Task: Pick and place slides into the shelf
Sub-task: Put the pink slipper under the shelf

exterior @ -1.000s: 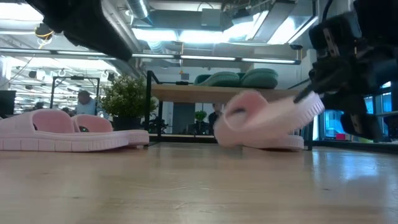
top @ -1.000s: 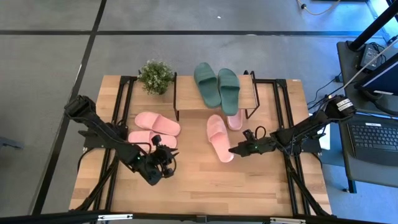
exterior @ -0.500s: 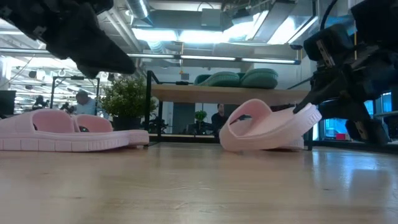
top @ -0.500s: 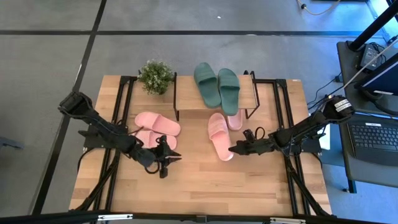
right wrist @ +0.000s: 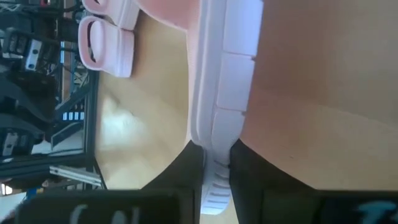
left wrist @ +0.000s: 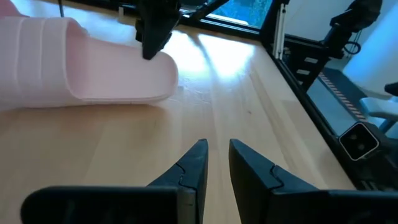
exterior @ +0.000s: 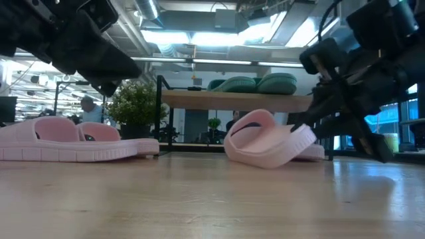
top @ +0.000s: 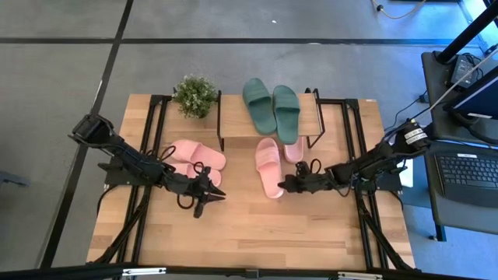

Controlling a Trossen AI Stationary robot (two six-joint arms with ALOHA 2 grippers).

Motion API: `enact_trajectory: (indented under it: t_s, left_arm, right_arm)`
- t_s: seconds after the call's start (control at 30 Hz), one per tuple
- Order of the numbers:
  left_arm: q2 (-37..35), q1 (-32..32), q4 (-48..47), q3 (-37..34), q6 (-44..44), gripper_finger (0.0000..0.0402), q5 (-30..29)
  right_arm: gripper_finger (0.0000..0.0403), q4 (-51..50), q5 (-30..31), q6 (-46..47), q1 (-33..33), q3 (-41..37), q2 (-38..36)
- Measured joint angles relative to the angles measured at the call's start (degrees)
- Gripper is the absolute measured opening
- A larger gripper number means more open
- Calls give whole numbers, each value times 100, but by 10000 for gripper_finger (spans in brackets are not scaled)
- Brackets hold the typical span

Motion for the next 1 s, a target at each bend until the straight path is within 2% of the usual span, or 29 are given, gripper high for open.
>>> enact_trajectory:
  t_s: [0.27,0.53,1.0]
  left_arm:
    - [2,-22,-119,-13,74,57,33]
    - [2,-22,-116,-13,142,57,32]
    - [2,-22,-111,-13,101,57,29]
  right_arm:
    - [109,-203,-168,-6,-155,19,-30]
    - [112,-243,-307,-19,-155,17,-30]
    - [118,-976,-208,-33,-256,13,-32]
